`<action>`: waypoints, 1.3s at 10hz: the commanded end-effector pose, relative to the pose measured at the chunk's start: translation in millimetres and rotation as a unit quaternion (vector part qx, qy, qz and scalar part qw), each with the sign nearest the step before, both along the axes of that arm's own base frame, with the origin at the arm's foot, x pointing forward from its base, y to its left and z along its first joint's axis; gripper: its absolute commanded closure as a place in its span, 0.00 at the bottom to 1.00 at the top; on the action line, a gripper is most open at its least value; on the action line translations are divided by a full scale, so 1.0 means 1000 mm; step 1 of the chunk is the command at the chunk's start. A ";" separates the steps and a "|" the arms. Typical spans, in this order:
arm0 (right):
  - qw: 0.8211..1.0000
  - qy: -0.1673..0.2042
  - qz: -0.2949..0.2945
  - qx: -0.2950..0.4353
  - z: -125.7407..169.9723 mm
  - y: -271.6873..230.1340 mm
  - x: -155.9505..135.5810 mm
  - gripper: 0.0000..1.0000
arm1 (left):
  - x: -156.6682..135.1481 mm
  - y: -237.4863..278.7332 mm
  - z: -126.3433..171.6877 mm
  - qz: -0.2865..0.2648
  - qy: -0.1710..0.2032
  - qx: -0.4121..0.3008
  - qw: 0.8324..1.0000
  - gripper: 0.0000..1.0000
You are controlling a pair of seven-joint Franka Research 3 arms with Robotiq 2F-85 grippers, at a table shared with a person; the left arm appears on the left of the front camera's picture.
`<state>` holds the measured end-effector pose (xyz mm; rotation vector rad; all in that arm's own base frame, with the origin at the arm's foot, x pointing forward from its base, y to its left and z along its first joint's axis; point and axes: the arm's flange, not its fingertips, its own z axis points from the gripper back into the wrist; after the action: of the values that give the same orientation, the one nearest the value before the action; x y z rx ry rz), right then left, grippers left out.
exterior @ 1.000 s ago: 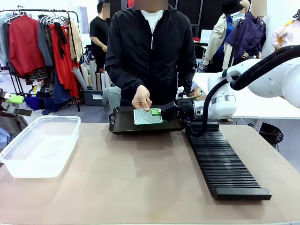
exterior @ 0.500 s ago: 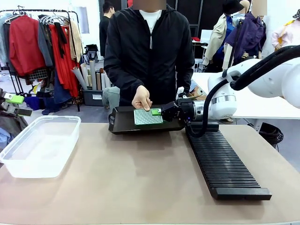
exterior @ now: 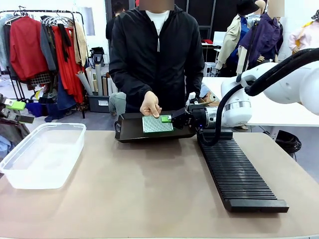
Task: Sort PCBs into racks and boxes based on the side picked up.
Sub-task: If the short side of the Blank PCB is picked up, insert it into the PCB Rack ; if the long side is picked up, place it in the Organizing box.
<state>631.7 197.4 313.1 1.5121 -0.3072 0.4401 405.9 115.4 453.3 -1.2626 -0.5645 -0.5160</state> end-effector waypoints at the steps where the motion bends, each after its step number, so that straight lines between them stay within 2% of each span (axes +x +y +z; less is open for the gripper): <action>1: 1.000 -0.008 0.001 0.002 0.001 0.001 0.000 1.00 | 0.000 0.000 0.001 0.000 -0.002 -0.001 1.000 0.00; 10: 1.000 0.000 0.000 0.000 0.000 0.000 0.000 1.00 | 0.000 0.000 0.001 0.000 -0.002 -0.001 1.000 0.00; 13: 0.998 -0.036 0.033 0.041 0.027 -0.032 -0.011 1.00 | 0.000 0.000 0.001 0.000 -0.002 -0.001 1.000 0.00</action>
<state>629.4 181.1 329.0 1.5684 -0.3158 0.4920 405.9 115.4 453.2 -1.2626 -0.5645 -0.5160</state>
